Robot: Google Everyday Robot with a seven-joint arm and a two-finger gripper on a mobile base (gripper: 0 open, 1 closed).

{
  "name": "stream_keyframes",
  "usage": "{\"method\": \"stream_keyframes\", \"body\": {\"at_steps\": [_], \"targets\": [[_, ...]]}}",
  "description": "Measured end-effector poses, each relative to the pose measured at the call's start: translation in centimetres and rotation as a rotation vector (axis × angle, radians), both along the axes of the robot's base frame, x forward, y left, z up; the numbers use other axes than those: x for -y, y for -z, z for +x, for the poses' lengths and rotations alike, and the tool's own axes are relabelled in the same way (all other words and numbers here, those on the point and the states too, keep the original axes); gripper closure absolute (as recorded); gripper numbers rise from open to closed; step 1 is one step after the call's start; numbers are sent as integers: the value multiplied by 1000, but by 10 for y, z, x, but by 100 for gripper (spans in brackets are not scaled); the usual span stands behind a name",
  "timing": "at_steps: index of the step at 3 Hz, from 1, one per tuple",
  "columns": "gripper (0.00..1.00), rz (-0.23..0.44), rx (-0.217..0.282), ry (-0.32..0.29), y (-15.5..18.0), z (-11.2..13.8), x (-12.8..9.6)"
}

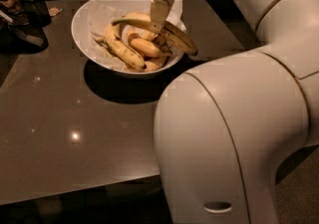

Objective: Pick banana from white bowl

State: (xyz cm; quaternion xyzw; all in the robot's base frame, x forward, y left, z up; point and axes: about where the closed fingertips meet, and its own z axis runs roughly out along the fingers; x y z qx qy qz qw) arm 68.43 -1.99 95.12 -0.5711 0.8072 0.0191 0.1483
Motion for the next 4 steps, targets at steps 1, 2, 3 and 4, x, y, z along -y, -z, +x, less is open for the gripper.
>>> {"method": "stream_keyframes", "body": {"at_steps": [1, 2, 3, 4], "targets": [[100, -13, -7, 5, -11, -15, -1], [100, -1, -46, 26, -22, -57, -1], [100, 8, -31, 27, -22, -53, -3], [100, 8, -31, 27, -22, -53, -3]]}}
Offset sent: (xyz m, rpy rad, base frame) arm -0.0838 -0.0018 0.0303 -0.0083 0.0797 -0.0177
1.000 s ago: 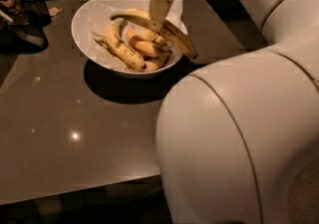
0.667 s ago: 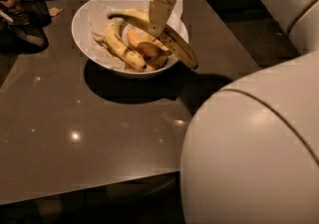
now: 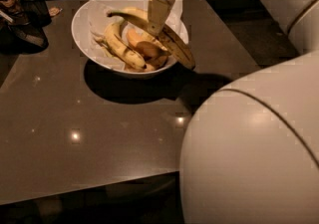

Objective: Pick banana from white bowl

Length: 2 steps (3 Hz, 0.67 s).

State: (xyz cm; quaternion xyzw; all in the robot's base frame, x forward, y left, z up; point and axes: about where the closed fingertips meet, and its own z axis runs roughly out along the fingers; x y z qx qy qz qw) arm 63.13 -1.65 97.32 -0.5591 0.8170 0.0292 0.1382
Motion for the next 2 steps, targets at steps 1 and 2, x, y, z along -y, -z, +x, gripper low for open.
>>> {"method": "stream_keyframes", "body": {"at_steps": [1, 2], "targets": [[100, -10, -4, 5, -4, -13, 0], [100, -1, -9, 25, -14, -55, 1]]}}
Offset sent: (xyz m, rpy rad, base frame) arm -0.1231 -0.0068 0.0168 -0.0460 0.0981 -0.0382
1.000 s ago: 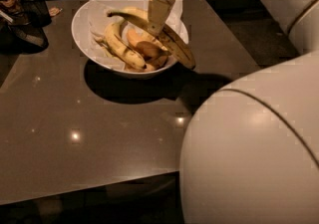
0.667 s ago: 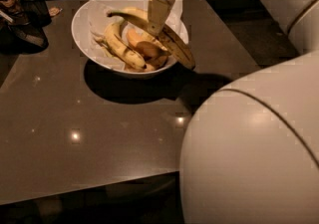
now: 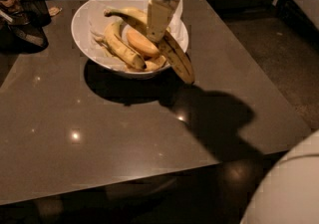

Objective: Pick banana from white bowl

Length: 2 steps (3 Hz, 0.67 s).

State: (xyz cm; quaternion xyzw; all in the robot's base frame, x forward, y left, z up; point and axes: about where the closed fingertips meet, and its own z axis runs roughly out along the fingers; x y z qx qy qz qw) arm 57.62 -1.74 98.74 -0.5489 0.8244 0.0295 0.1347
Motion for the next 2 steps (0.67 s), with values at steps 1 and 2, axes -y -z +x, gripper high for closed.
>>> {"method": "stream_keyframes", "body": {"at_steps": [1, 2], "targets": [[100, 7, 11, 1, -1, 2, -1], [100, -6, -11, -19, -3, -22, -7]]}}
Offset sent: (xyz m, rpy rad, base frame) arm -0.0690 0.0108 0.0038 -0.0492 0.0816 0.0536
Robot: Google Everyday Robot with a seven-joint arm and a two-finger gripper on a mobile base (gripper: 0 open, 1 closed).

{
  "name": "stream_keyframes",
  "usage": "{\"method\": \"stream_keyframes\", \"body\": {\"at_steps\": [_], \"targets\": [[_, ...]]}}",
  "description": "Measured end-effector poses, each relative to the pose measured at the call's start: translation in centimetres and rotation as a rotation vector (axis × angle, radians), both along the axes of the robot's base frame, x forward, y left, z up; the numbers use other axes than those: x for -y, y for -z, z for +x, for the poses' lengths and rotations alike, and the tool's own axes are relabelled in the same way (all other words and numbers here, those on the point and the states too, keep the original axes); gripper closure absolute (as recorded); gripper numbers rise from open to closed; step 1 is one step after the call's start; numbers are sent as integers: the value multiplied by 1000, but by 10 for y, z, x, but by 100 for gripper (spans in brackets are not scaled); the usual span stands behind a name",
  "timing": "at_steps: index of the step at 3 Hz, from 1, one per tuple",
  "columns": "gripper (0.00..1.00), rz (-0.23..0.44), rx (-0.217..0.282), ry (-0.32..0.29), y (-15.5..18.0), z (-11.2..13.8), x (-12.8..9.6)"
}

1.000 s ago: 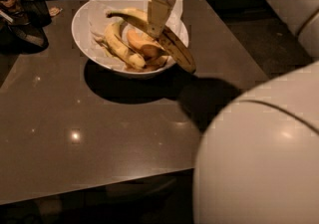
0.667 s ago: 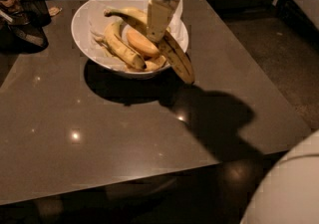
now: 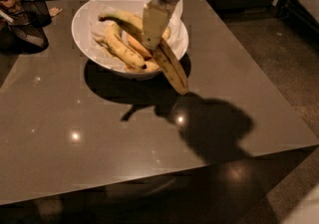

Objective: Pick banana from white bowl

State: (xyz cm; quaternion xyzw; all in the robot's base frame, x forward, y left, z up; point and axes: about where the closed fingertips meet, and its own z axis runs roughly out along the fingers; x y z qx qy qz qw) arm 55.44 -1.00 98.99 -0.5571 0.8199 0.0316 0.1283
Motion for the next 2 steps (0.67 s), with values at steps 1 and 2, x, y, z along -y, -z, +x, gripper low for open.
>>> {"method": "stream_keyframes", "body": {"at_steps": [1, 2], "targets": [[100, 8, -74, -2, 8, -47, -4], [100, 23, -55, 0, 7, -41, -8]]}}
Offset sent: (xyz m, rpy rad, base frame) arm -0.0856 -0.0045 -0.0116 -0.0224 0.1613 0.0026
